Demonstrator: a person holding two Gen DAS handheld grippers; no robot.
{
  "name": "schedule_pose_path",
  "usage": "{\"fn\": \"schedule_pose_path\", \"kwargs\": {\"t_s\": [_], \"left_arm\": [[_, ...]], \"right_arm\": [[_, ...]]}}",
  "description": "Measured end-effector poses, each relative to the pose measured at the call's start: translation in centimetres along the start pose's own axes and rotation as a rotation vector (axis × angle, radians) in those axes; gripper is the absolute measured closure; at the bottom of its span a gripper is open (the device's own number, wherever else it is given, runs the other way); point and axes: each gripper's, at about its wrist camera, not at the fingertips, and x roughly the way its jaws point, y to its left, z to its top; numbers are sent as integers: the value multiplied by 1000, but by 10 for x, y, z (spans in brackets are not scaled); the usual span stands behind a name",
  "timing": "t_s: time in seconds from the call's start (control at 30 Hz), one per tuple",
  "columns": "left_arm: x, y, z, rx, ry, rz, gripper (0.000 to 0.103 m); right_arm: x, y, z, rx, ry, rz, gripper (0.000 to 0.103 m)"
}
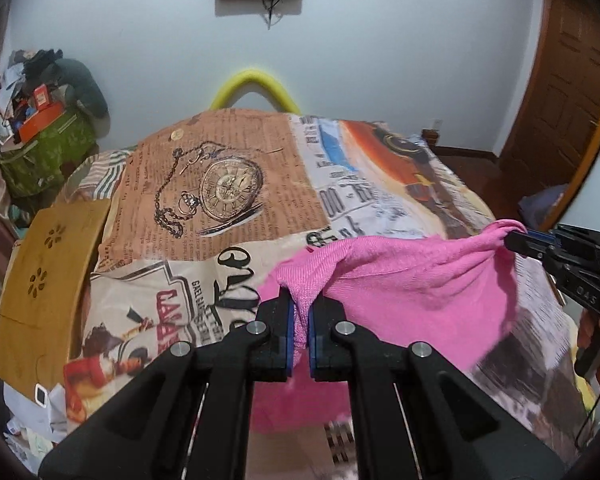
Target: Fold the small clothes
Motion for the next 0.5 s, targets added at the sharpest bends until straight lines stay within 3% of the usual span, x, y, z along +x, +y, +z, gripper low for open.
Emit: {"fn": "schedule_pose_path", "kwargs": {"t_s": [0.37,0.47,0.5], "left_arm": [[122,20,2,-62,174,29,98],[140,24,-3,-92,204,35,96],[142,25,-5,-101,206,46,90]], "right_arm": [[99,-30,-4,17,162,-46,96],[114,-35,-11,30,202,-43,95],[114,-35,-12,33,201,-40,93]]}}
